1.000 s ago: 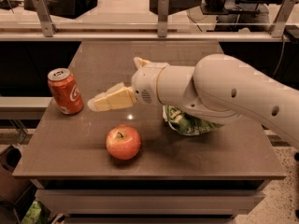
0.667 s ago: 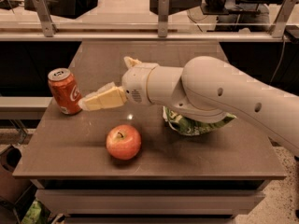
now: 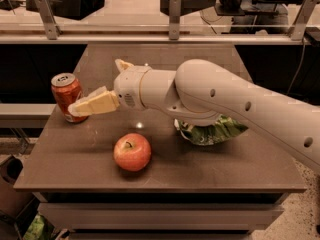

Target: Pick coke can

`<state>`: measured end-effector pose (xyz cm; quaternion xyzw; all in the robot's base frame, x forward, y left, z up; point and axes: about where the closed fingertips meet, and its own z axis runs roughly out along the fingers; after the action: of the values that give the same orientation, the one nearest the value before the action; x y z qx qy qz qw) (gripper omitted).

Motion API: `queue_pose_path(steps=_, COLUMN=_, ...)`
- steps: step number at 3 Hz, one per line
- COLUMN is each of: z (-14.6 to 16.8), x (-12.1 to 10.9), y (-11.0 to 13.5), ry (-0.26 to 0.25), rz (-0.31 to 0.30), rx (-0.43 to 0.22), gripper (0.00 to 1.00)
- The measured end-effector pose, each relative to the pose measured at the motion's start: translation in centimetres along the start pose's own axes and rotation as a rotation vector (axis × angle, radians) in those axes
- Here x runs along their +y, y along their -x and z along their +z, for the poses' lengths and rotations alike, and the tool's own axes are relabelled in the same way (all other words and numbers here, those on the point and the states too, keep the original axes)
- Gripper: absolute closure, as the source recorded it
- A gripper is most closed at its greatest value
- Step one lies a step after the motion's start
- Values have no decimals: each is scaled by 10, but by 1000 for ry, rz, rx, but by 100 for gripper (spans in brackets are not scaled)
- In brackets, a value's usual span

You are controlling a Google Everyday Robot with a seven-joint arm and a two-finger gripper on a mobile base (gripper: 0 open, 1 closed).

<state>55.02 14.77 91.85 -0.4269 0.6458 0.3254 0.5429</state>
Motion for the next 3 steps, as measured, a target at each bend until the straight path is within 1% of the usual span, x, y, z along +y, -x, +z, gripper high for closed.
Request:
queue_pose_path(steps=1, z=22, x=11, y=-1, ry=45, rz=12, rx=-26, gripper=0)
queue_pose_path(steps=3, z=58, x=25, y=-9, ry=82, rz=46, rx=-62, gripper=0)
